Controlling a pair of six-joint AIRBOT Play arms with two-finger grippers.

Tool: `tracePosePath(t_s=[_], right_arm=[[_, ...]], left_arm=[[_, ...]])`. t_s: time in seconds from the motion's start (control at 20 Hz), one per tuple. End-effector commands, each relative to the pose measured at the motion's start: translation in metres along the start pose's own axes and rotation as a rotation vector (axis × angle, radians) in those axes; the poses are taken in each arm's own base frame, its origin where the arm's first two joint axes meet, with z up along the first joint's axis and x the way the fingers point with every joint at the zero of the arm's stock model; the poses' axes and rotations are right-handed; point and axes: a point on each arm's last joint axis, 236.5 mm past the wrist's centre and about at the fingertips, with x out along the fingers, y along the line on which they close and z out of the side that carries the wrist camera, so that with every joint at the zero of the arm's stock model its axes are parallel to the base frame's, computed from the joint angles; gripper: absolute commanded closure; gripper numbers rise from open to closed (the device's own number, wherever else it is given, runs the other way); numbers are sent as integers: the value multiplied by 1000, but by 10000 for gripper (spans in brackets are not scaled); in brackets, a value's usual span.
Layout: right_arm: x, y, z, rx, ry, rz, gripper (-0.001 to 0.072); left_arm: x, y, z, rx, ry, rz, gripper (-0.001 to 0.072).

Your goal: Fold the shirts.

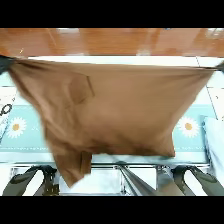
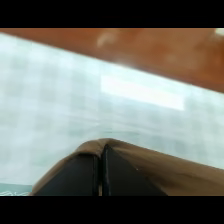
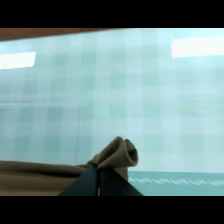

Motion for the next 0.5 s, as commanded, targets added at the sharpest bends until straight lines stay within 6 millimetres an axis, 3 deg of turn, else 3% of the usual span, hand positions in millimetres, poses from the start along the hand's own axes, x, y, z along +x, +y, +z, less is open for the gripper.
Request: tracePosePath(t_s=[0.0, 0.15, 0.25, 0.35, 0.45], right_arm=[[113, -31, -2, 105, 58, 69, 688], [191, -50, -5, 212, 112, 120, 688], [233, -56, -1, 262, 134, 162, 688], [264, -63, 2, 307, 161, 170, 688], [285, -67, -2, 333, 194, 183, 688]], left_arm=[[117, 32, -31, -77, 130, 6, 683], [202, 59, -50, -114, 220, 39, 683], [242, 74, -52, -153, 259, 50, 683], [272, 83, -49, -232, 275, 60, 683], [289, 83, -56, -236, 325, 49, 683]])
